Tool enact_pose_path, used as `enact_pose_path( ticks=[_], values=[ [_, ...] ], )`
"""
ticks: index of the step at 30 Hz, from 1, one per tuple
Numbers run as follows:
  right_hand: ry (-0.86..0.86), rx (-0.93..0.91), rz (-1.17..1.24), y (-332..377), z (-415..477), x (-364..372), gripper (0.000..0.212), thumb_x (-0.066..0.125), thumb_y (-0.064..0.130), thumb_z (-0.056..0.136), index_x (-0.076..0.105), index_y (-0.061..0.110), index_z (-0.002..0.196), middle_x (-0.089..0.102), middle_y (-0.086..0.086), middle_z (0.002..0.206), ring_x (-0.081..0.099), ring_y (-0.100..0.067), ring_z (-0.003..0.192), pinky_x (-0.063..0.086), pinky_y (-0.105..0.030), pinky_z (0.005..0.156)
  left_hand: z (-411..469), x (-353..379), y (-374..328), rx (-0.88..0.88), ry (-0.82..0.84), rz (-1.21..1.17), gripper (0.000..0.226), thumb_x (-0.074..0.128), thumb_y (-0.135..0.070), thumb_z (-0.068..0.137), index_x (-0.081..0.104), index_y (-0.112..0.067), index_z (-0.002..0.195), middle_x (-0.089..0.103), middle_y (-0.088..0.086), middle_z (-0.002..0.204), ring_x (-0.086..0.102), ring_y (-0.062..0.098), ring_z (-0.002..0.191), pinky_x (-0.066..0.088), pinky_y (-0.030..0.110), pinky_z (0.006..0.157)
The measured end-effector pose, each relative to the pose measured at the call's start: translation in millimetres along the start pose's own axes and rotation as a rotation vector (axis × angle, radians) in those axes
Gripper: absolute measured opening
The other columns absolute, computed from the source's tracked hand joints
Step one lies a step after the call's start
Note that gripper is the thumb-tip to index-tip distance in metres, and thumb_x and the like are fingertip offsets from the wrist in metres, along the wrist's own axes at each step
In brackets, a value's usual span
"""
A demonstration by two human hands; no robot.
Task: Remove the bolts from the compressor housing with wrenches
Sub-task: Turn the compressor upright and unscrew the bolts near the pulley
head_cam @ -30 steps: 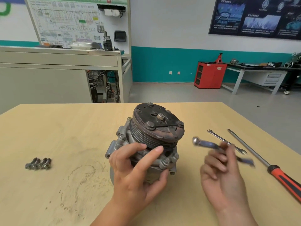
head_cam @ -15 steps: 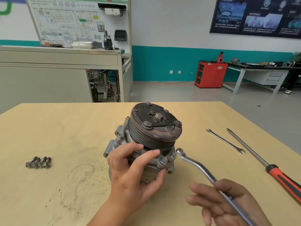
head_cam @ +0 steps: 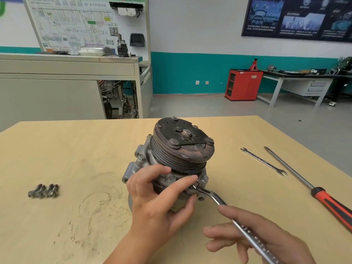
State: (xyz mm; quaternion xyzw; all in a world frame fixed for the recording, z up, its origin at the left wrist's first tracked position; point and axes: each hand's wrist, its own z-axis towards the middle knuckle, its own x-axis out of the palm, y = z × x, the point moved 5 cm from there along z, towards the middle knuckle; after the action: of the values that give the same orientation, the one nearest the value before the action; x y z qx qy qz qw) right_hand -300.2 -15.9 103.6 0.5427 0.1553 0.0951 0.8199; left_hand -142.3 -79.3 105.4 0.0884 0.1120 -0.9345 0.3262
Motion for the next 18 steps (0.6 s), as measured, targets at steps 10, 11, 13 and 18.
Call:
enact_pose_path(
  ticks=[10,11,13,18],
  values=[
    [-0.514,0.341,0.692,-54.8,68.1,-39.3,0.021,0.059,0.029,0.072,0.073,0.017,0.080,0.041,0.004,0.049,0.035,-0.003,0.039,0.025,-0.013,0.034,0.8,0.2,-1.0,0.004,-0.014,-0.013,0.029,0.070,-0.032,0.073,0.059,-0.035,0.100,0.031,-0.004,0.119,0.044,0.018,0.104,0.047,0.057,0.066],
    [-0.478,0.335,0.715,-54.8,72.4,-39.7,0.020,0.061,0.030,0.071,0.074,0.017,0.078,0.038,0.006,0.046,0.032,-0.003,0.038,0.024,-0.013,0.034,0.8,0.0,-1.1,0.008,-0.012,-0.014,0.029,0.070,-0.032,0.073,0.059,-0.035,0.100,0.032,-0.003,0.117,0.044,0.020,0.101,0.047,0.057,0.066],
    [-0.453,0.275,0.786,-50.6,72.9,-39.9,0.016,0.065,0.030,0.066,0.073,0.018,0.073,0.036,0.007,0.045,0.031,-0.003,0.036,0.024,-0.014,0.035,1.2,-0.4,-1.2,0.015,-0.010,-0.017,0.030,0.070,-0.032,0.073,0.060,-0.035,0.101,0.032,-0.003,0.116,0.044,0.019,0.100,0.047,0.056,0.065],
    [-0.831,-0.031,0.795,-43.4,35.4,-64.2,0.034,0.046,0.025,0.083,0.067,0.021,0.056,0.041,0.008,0.043,0.039,-0.006,0.037,0.031,-0.012,0.036,1.1,-2.1,0.1,-0.001,-0.034,-0.031,0.053,0.071,-0.035,0.071,0.047,-0.037,0.118,0.029,-0.008,0.124,0.042,0.012,0.108,0.047,0.055,0.067]
  ],
)
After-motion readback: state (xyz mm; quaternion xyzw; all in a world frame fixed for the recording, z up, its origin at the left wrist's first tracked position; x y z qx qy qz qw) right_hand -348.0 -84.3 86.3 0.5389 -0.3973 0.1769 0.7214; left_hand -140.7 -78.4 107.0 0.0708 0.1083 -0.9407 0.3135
